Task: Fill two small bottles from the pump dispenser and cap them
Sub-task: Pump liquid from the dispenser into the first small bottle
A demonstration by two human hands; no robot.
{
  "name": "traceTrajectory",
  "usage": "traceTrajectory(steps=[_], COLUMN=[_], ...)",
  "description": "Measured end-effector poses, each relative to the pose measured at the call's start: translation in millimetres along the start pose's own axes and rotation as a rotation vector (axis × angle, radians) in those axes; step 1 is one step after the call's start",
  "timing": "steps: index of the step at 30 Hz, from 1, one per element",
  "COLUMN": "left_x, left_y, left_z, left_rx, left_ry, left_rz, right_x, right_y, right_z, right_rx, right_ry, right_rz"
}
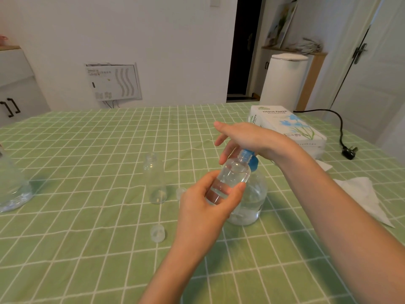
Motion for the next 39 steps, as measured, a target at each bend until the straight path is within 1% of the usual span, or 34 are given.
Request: traceTrajectory(steps=[9, 18, 23, 29, 33, 39], left_x=[1, -1, 1, 1, 0, -1], left_y=[2, 1, 0, 2, 1, 1], left_z=[5, 5, 4, 5, 5, 4], left_rx=[0.008, 0.019, 0.014, 0.02, 0.017, 0.023], left_ry=[0.005, -0.01, -0.009, -0.002, -0.003, -0.012], left_rz=[0.005, -0.008, 0.008, 0.009, 0.004, 0.0], right_x=[-2, 0, -2, -6, -6, -5], right_y=[-6, 2, 0, -7, -2, 3], right_z=[-2, 2, -1, -5, -4, -1], right_rx=[0.026, 0.059, 0.024, 0.036, 0.038, 0.068], right_ry=[0.021, -0.027, -0.007, 0.01, 0.016, -0.021], right_rz=[-0.024, -0.023, -0.029, -0.025, -0.053, -0.046])
Point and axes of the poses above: each hand's wrist, its own x-axis away from the middle knuckle, its own y-axis out of the back of the hand, z = x × y, the point moved 6 cm from there along -x, towards the middle knuckle, and after that the axes turned 11 degrees about x, right-handed, at the moved point
